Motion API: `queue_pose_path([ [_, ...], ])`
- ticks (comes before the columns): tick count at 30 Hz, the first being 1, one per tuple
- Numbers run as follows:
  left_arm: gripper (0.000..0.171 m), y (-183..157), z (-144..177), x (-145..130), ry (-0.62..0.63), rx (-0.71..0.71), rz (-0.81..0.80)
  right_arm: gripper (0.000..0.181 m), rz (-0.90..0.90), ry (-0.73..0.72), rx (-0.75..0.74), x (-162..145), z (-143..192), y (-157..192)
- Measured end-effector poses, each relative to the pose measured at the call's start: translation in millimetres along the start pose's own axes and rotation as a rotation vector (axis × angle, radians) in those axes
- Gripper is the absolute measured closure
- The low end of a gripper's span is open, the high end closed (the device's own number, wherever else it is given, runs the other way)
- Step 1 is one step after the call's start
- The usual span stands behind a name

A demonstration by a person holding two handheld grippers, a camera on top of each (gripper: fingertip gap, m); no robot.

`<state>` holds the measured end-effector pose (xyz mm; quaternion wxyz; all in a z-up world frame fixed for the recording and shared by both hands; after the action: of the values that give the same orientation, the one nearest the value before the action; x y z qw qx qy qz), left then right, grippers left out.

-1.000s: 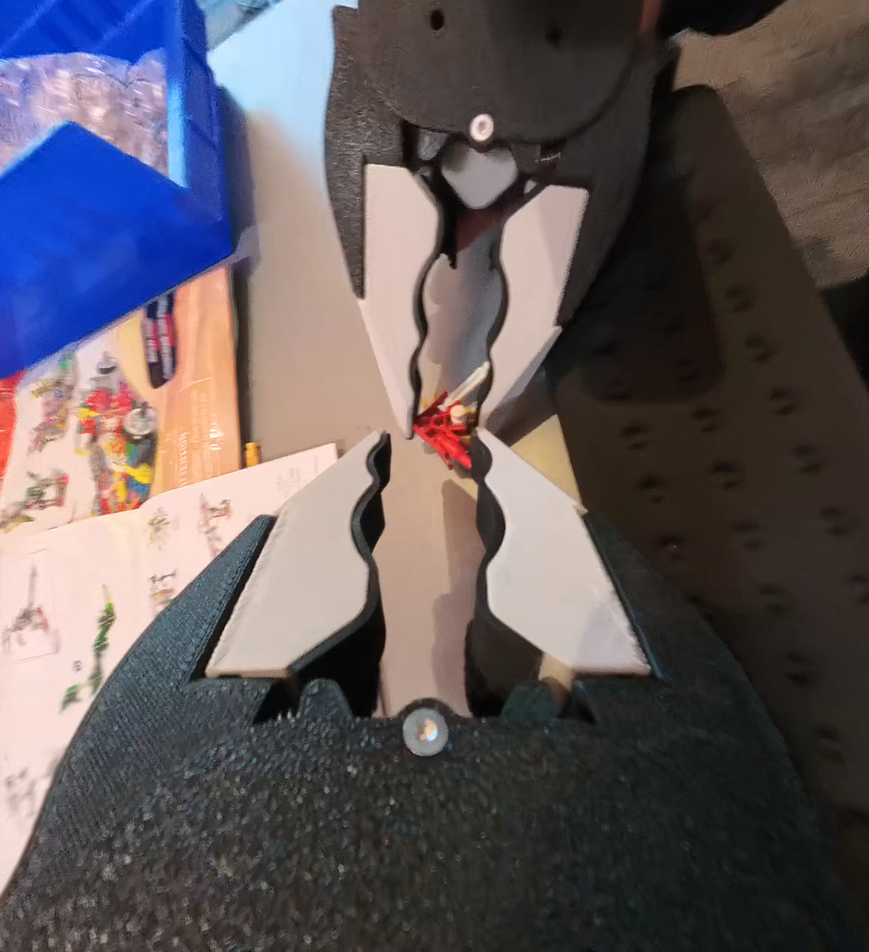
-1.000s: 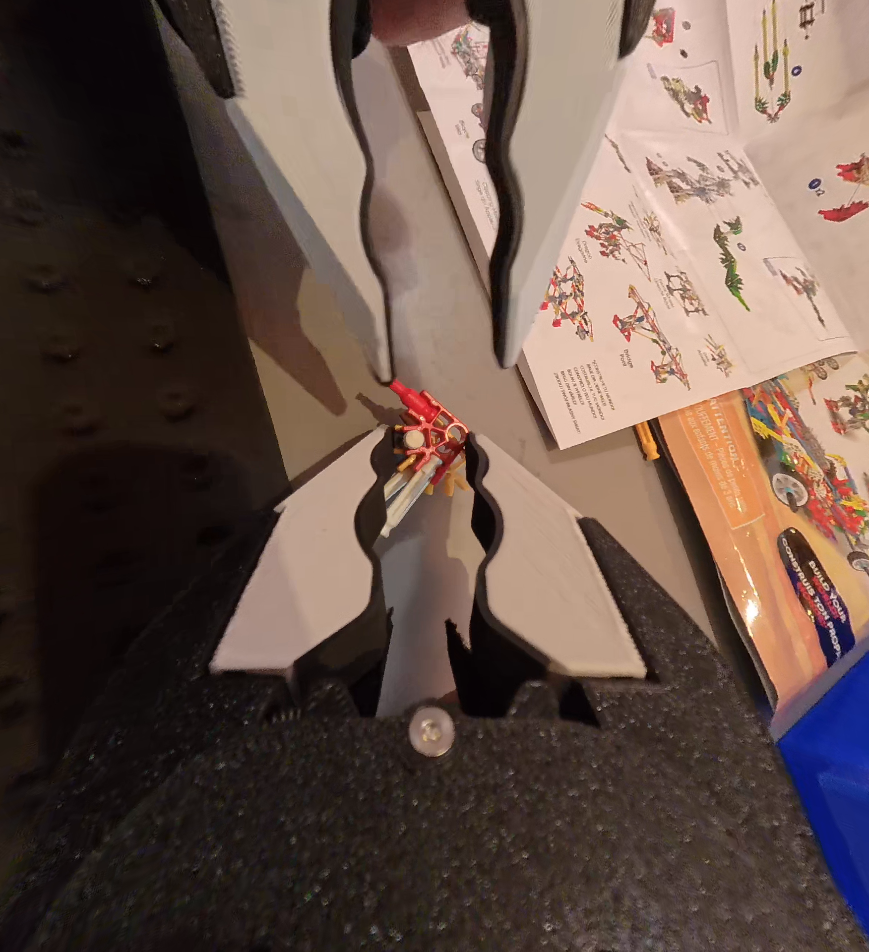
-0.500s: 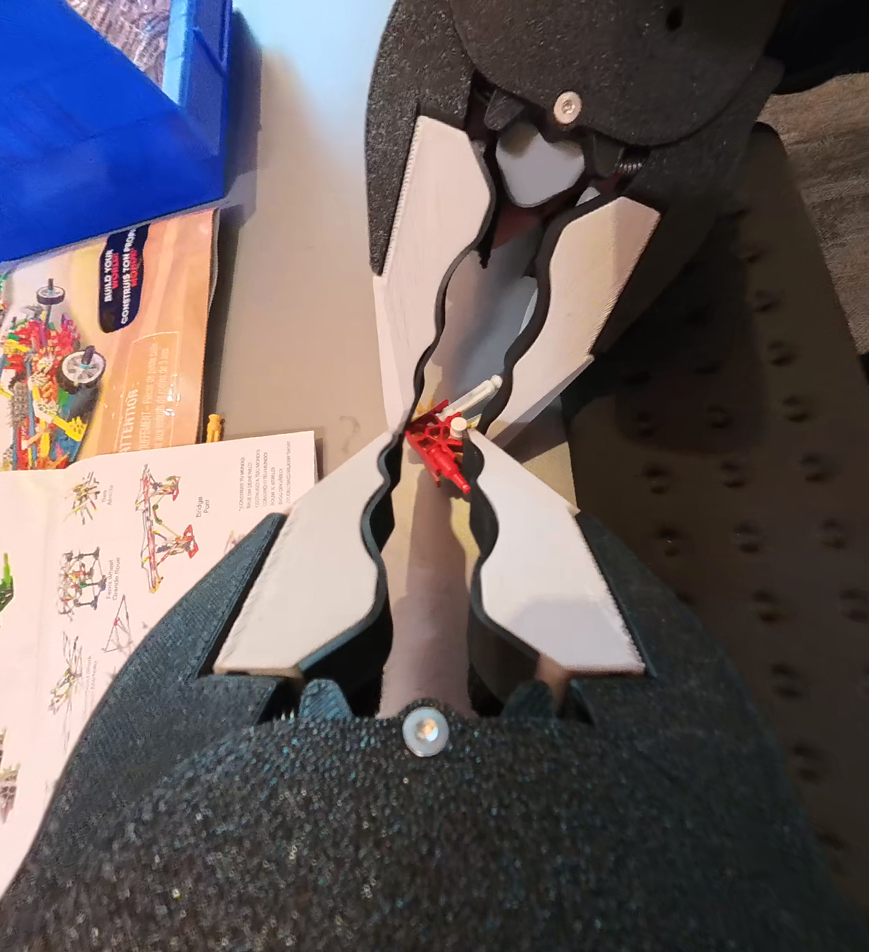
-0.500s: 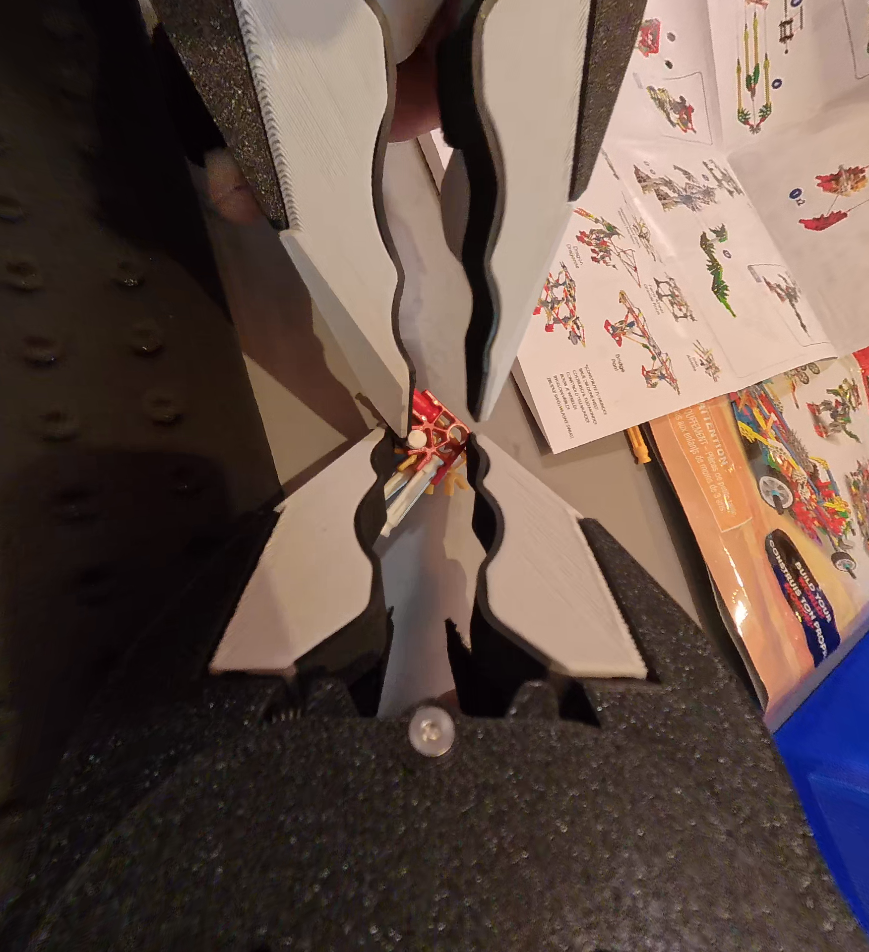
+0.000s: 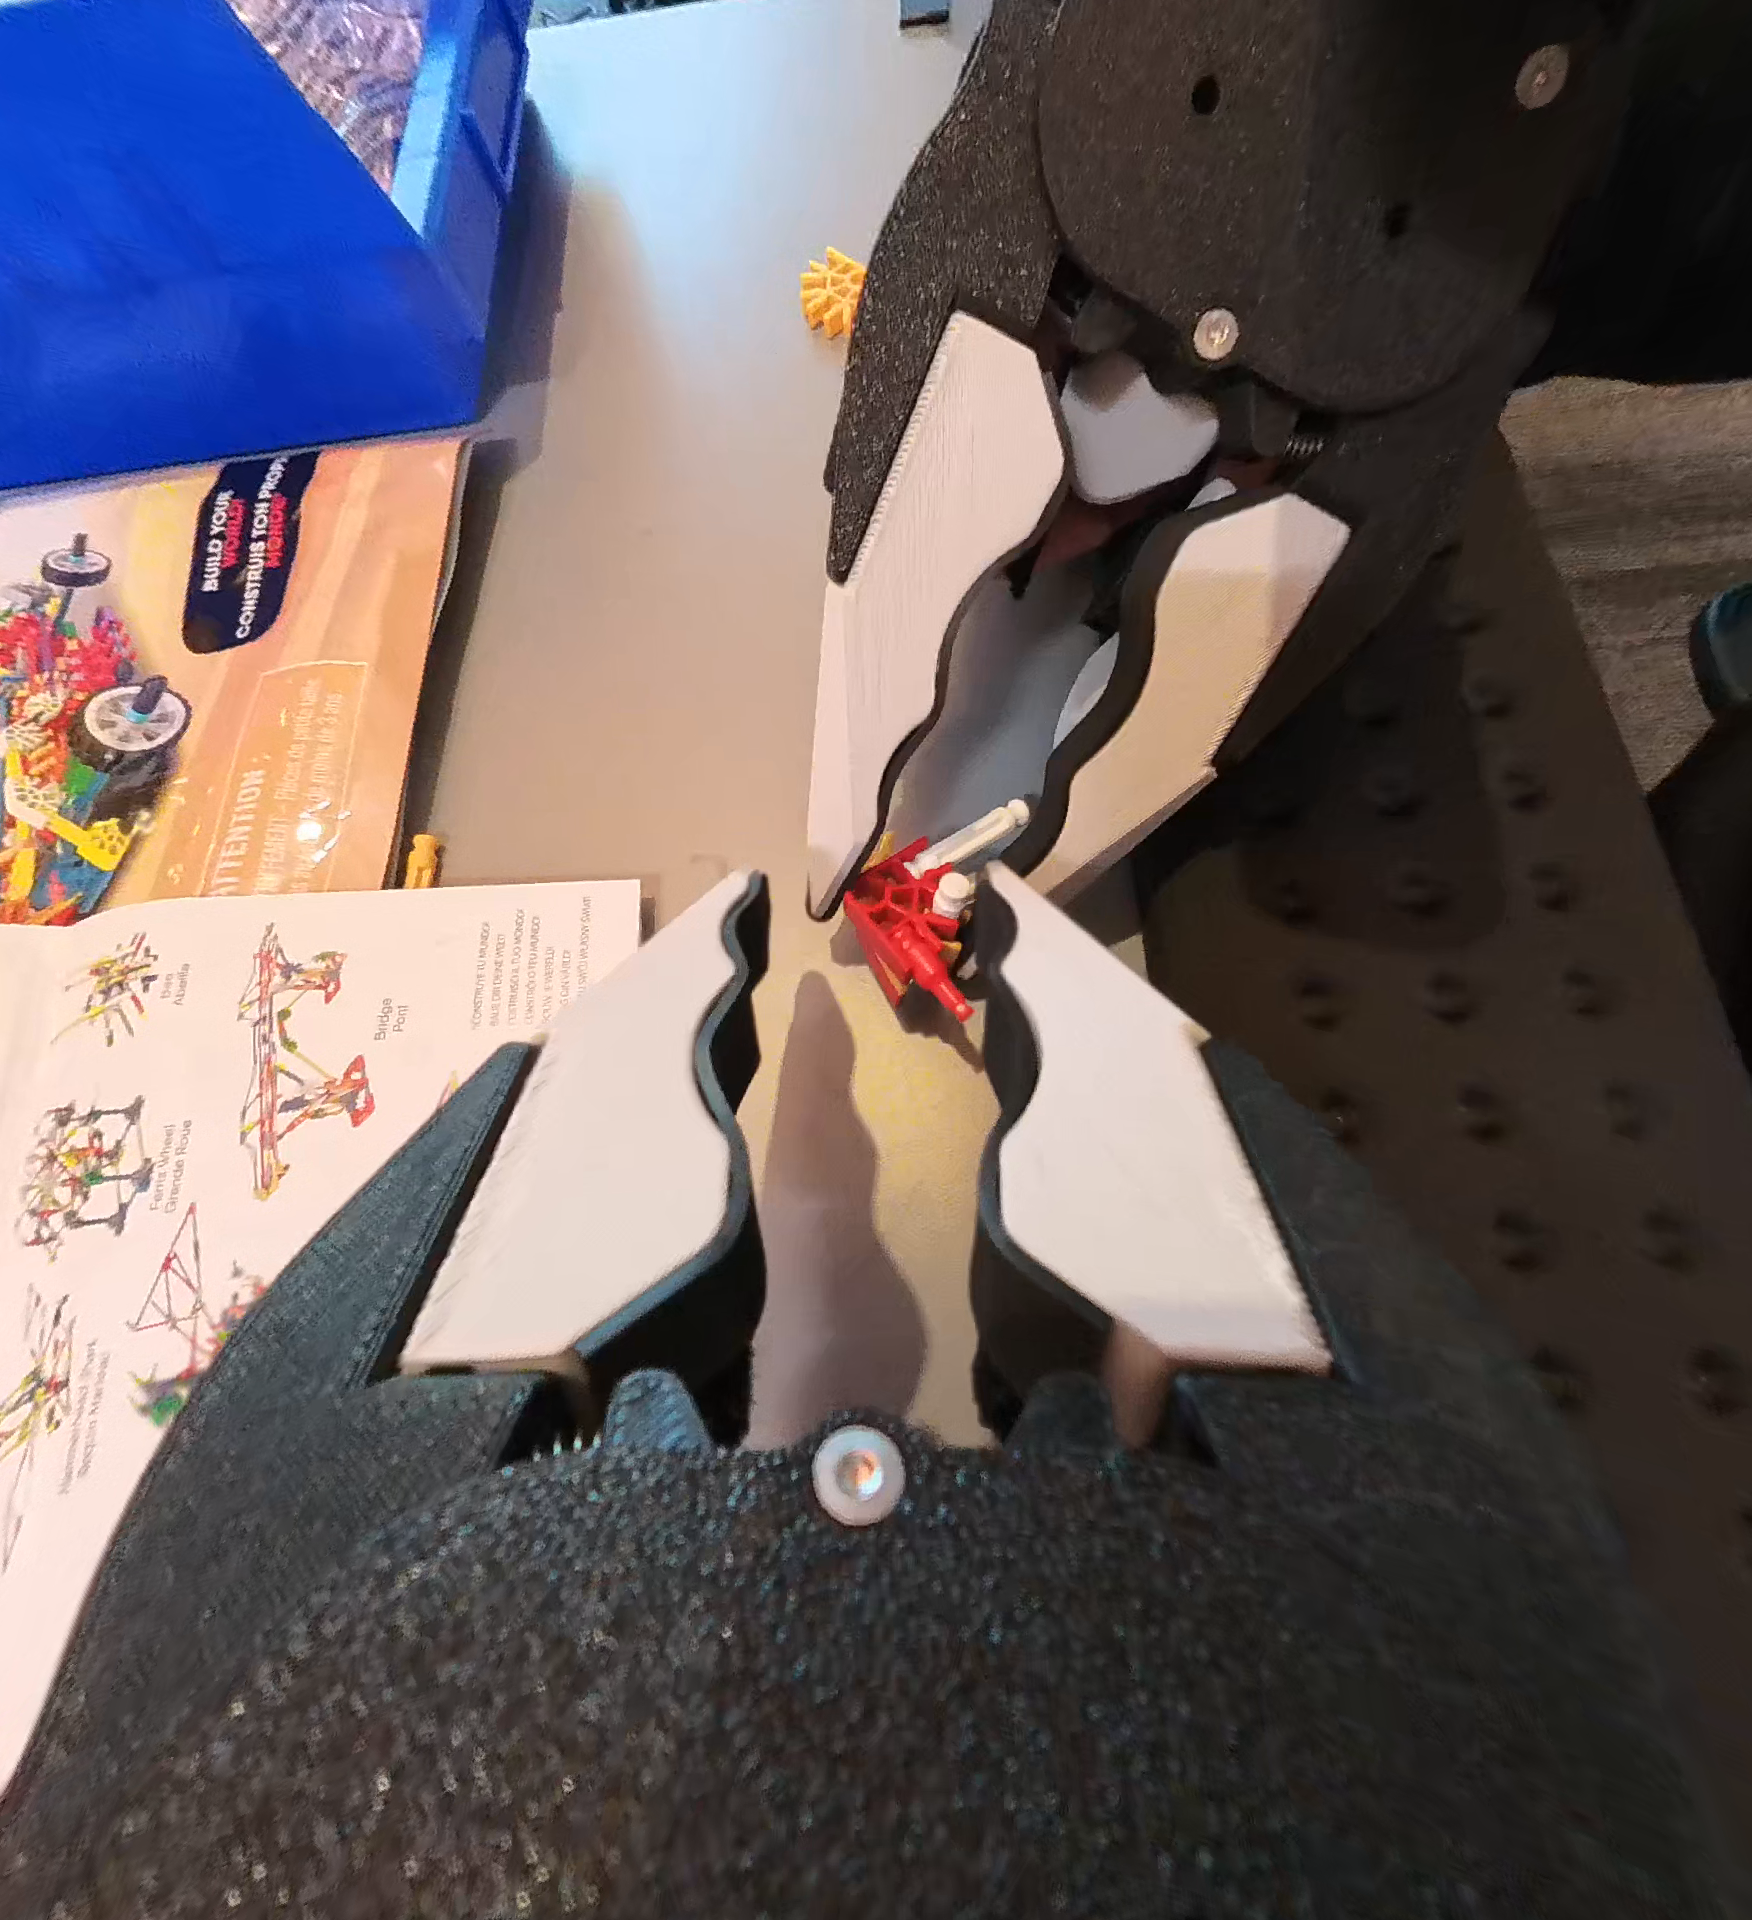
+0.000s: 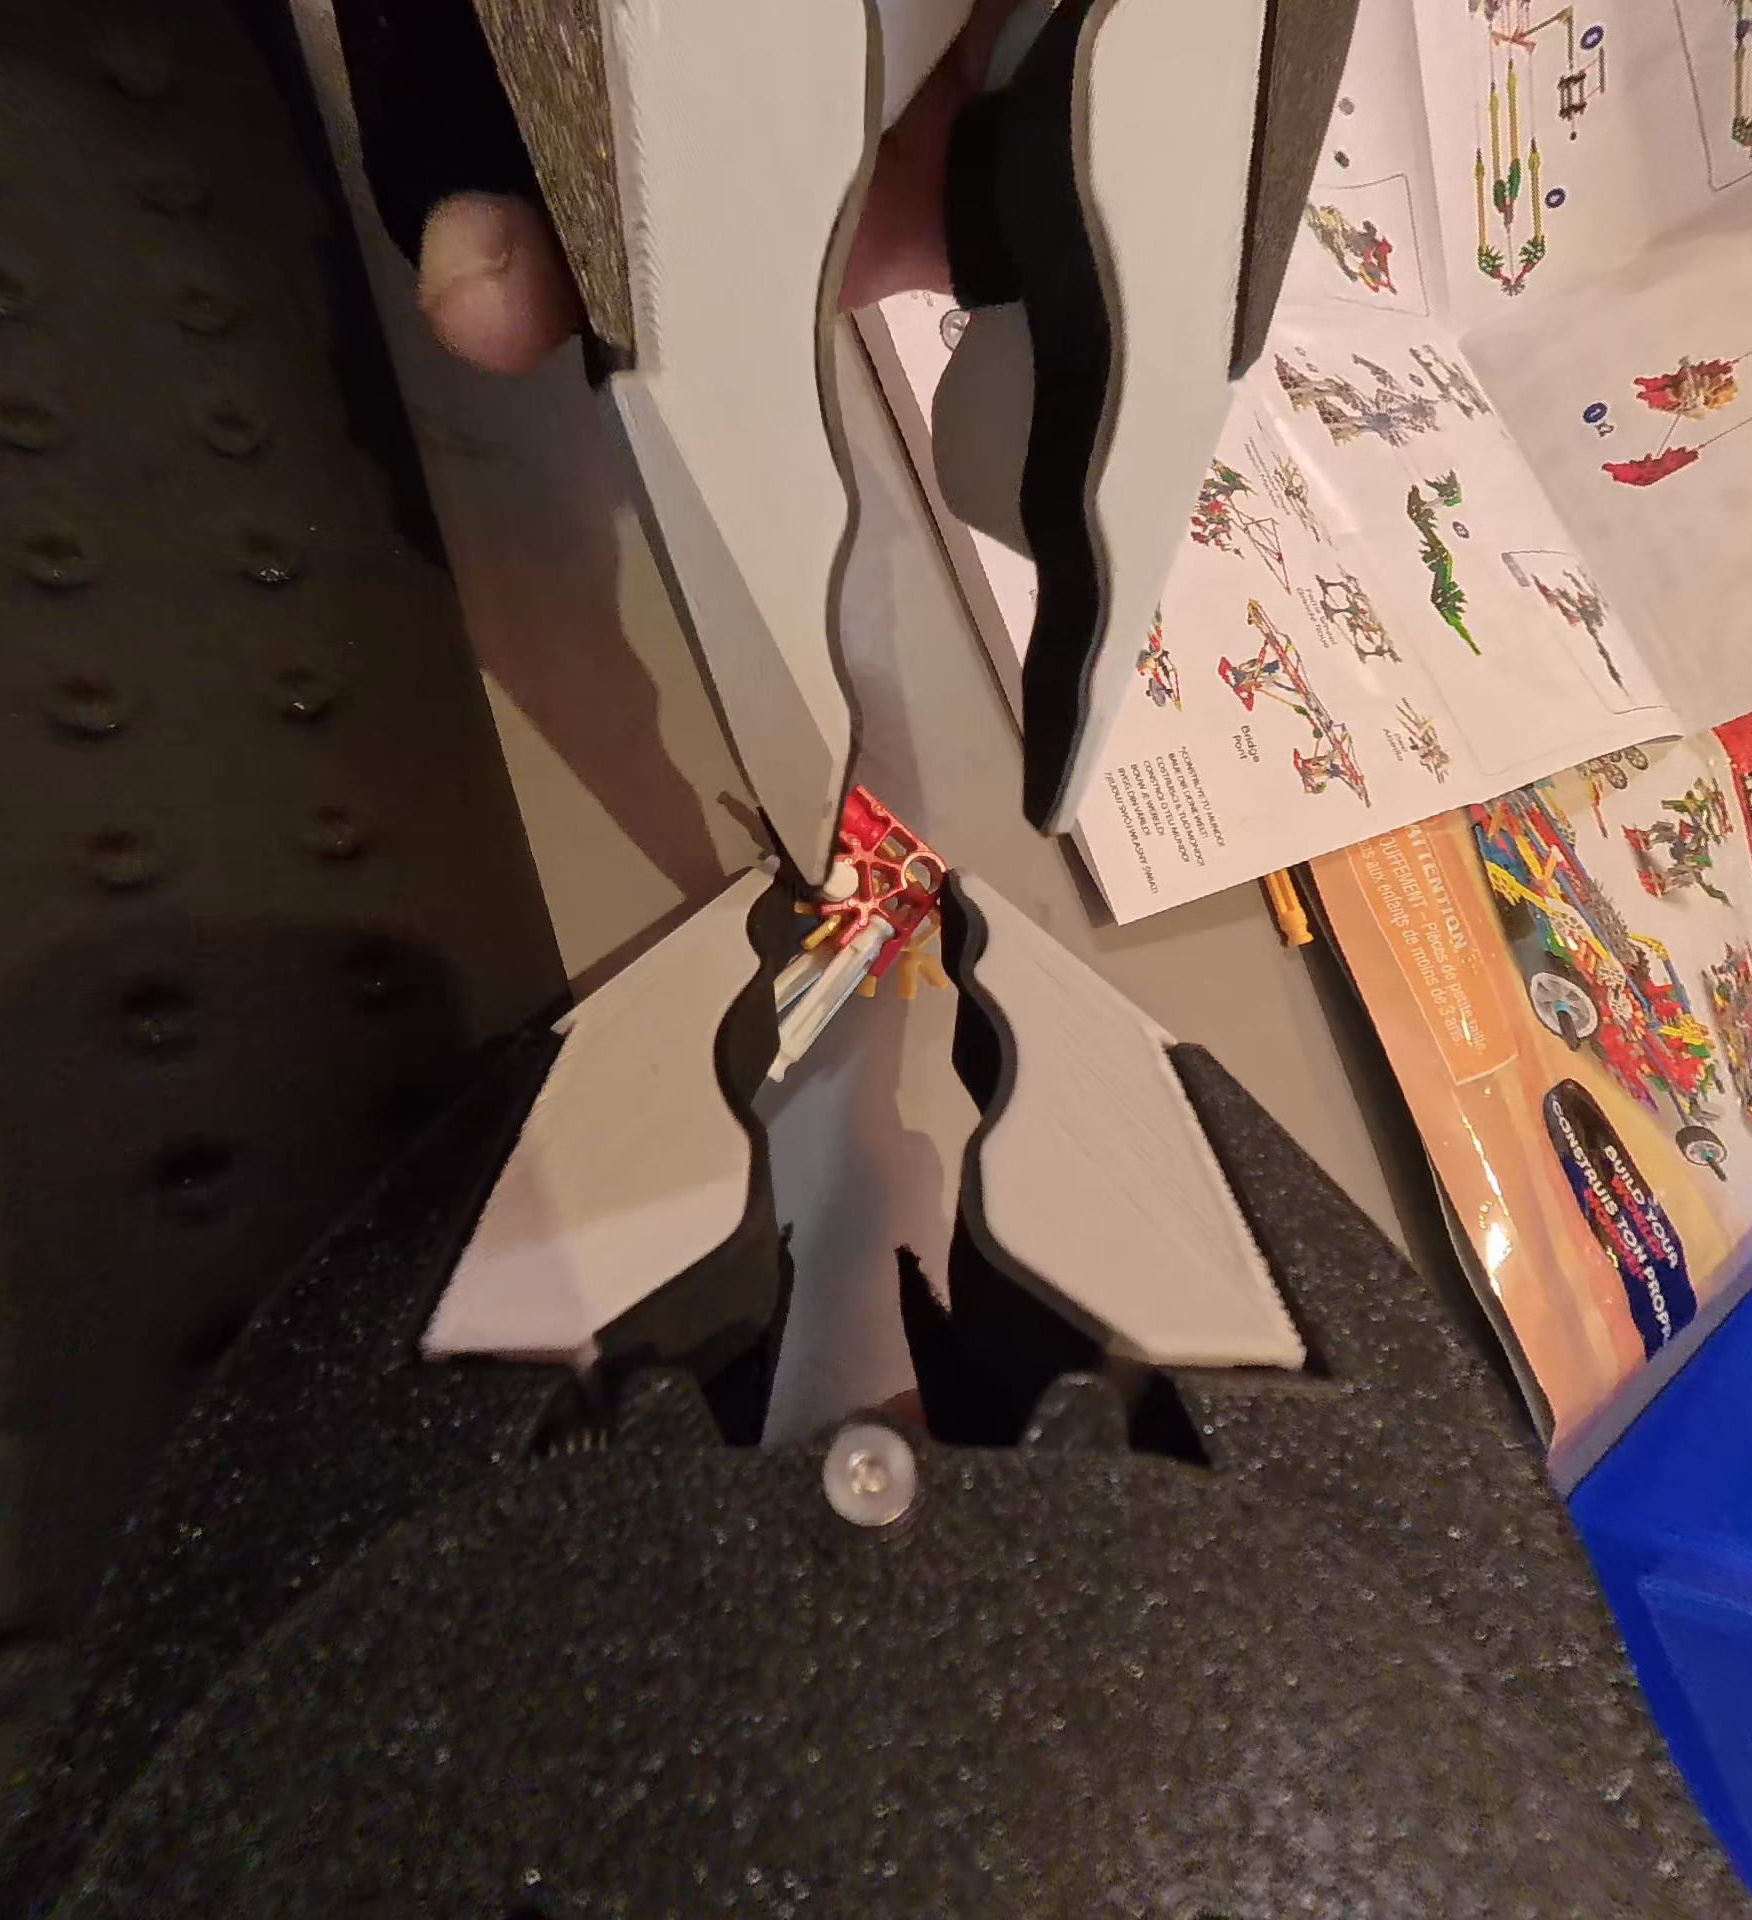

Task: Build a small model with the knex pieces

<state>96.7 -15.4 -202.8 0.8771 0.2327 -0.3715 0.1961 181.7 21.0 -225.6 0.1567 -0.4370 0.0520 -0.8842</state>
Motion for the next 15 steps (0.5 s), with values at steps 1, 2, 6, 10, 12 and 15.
queue_pose_path([
  [1, 0.138, -2, -3, -1, 0.020, 0.004, -0.024, 0.153, 0.005, 0.001, -0.005, 0, 0, 0],
  [2, 0.145, -4, -4, 0, 0.012, -0.005, -0.030, 0.153, 0.007, 0.000, -0.008, 0, 0, 0],
  [6, 0.147, -7, -3, 1, 0.027, 0.016, -0.082, 0.153, 0.023, -0.003, -0.022, 0, 0, 1],
  [10, 0.150, -10, -4, 1, 0.024, 0.035, -0.122, 0.154, 0.037, -0.005, -0.032, 0, 0, 2],
  [12, 0.151, -11, -5, 1, 0.025, 0.041, -0.129, 0.154, 0.036, -0.003, -0.034, 0, 0, 2],
  [15, 0.152, -12, -6, 1, 0.025, 0.054, -0.140, 0.154, 0.038, -0.005, -0.035, -1, 0, 2],
])
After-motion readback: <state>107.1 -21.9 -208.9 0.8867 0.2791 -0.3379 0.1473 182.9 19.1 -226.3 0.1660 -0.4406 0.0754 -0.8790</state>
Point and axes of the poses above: each gripper's, where its closed fingertips meet, z back along the fingers, x out of its top, y = z × x across the jaws, the point moved 7 cm from there along z, back along the fingers, and after that the axes turned 12 degrees about -z, right-handed, at the moved point
